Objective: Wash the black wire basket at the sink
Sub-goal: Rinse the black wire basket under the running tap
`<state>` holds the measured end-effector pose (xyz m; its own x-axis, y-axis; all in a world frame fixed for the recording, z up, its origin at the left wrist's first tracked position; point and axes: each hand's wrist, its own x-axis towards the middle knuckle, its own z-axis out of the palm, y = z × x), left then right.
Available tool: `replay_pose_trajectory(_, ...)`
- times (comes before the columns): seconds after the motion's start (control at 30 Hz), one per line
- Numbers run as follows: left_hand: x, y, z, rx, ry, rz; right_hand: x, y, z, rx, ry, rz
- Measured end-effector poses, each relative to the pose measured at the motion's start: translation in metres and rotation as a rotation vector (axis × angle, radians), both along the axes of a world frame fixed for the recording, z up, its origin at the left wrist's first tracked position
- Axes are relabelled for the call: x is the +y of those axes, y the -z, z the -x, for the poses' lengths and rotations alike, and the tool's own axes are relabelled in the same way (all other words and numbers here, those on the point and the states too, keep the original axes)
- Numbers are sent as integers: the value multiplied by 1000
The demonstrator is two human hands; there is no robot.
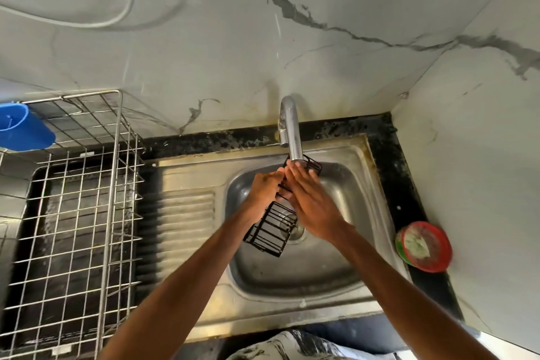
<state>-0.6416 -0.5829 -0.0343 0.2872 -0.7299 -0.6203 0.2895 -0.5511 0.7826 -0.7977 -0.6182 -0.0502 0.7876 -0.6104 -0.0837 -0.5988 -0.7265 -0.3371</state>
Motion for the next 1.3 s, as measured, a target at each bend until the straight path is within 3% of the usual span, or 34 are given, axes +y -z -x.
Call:
replay_pose_trajectory(0.17, 1, 6, -5, -71, -2, -35, 26, -3, 25, 156, -204, -17)
replay_pose_trajectory(0.33, 1, 0, -4, -9, 106, -45, -38, -1, 8, 283, -15, -21)
replay_pose_trajectory(0.47, -10, 2, -13, -7, 80, -70, -2, -12, -6, 193, -49, -57)
replay_pose_trajectory(0.63, -12, 1, -27, -49, 225, -37, 25, -10, 25, 160, -346, 86)
replay_pose_trajectory(0.77, -25, -3, -35, -18, 356, 82, -27, -15, 15, 224, -80, 149)
replay_pose_trajectory(0.87, -37, -4, -36, -51, 414, 74, -19, -17, 4, 220, 32, 165)
replay_pose_trajectory(1.07, -44, 4, -21, -84, 423, 16, 46, -11, 19, 248, -162, 40)
replay_pose_trajectory(1.17, -36, 7, -16, -66, 307, 25, 26, -16, 26, 113, -41, -37)
replay_pose_trajectory(1.3, -7, 4, -1, 70, 72, 89, 16, -25, 43, -292, 345, -207)
